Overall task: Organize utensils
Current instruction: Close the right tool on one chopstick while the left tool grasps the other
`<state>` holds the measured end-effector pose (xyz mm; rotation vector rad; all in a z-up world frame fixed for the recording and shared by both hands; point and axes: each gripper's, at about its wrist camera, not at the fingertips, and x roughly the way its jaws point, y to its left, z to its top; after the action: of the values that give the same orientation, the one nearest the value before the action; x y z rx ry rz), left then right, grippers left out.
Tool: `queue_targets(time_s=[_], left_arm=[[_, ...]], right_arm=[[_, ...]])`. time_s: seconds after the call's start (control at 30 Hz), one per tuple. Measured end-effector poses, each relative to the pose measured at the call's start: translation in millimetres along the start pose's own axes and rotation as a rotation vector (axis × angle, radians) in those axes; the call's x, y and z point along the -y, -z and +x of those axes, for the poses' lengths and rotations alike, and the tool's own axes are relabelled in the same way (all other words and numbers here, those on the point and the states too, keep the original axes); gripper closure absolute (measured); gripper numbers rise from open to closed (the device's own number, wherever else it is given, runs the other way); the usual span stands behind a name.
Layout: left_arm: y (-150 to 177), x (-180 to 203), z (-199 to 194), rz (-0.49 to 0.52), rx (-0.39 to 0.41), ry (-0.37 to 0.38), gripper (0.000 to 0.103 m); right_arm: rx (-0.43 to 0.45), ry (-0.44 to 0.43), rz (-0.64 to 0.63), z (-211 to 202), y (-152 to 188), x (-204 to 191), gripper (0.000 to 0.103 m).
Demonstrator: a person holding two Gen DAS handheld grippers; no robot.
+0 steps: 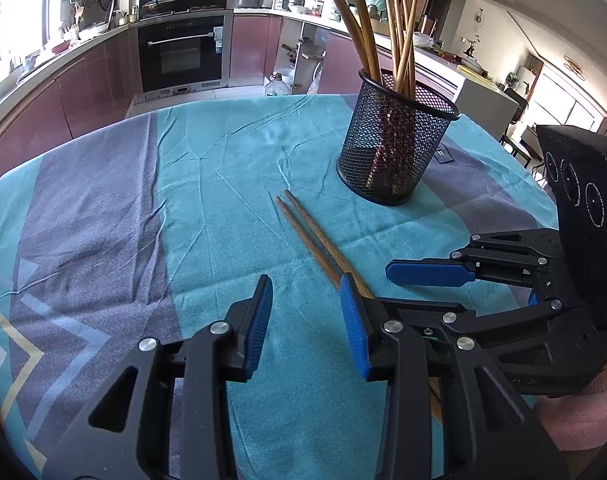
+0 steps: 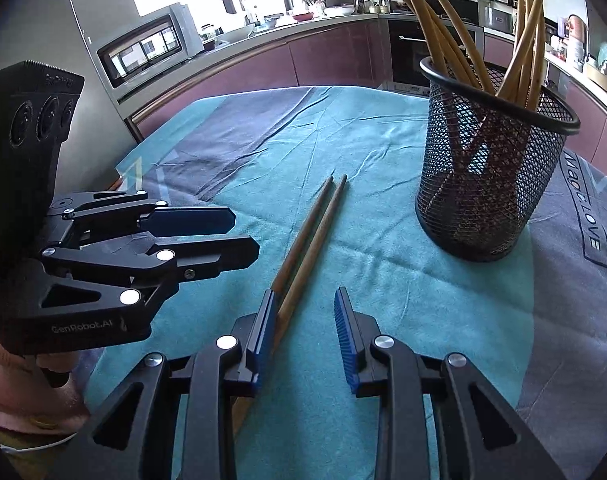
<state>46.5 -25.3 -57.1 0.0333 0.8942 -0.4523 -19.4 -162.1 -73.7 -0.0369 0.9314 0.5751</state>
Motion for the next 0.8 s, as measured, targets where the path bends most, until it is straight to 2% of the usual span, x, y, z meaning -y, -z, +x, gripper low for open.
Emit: queue_targets(time_s=[0.8], left_arm=[[-2.3, 19.2, 24.4, 0.077, -0.049, -0.023, 0.068]], right_arm=[[0.005, 0.106, 0.007, -2.1, -2.9, 16.0, 0.076]])
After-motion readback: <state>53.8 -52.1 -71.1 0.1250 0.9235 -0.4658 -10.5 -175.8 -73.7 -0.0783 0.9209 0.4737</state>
